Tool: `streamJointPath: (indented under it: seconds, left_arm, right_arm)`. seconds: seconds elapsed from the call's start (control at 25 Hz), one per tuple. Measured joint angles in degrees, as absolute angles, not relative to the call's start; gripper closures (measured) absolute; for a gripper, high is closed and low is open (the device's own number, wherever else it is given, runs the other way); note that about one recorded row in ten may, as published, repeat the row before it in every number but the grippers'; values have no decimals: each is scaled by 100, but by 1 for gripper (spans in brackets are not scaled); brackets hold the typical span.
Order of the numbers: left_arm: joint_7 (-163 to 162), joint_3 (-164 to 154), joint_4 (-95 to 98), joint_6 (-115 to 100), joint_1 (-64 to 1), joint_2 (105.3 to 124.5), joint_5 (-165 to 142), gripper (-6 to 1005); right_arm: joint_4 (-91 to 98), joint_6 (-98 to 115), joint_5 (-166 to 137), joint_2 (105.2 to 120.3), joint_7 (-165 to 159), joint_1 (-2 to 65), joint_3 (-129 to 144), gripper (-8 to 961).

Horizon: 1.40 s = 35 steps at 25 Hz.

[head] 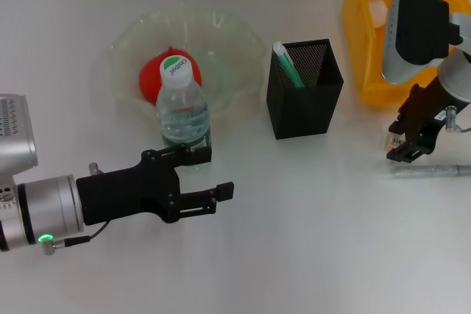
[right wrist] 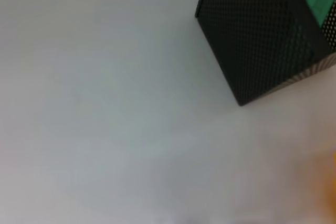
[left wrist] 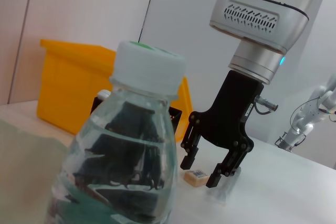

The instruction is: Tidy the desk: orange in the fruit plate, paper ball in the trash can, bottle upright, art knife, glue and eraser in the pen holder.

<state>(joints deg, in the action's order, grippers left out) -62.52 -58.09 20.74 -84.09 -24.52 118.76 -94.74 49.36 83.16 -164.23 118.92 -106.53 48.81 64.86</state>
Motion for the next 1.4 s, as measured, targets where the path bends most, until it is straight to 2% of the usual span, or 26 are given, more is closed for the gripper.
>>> streamJointPath:
  seconds: [0.08,0.32,1.0,1.16,1.4]
  left_arm:
    - [-6251,-5809,2074,-8403,-2452,11878,-9474,202]
    - [-6249,-5809,2074,-8402,-2457,11881,-9474,202]
    - [-6249,-5809,2021,-8344,-2457,11883,-9474,202]
    - [-6250,-5813,2021,-8374,-2455,11878,-9474,202]
    - [-6292,-5856,2051,-8415,-2453,11855,-9481,202]
  right_arm:
    - [4891,8281,-16444,11894,-10676,4886,6486,410]
    - [4813,8169,-16508,11900,-10760,4905,6486,531]
    - [5056,8347,-16448,11907,-10792,4819,6402,696]
    - [6244,9367,-15710,11853,-10646,4527,5795,683]
    - [7185,10330,-13917,11647,-10615,4198,4581,656]
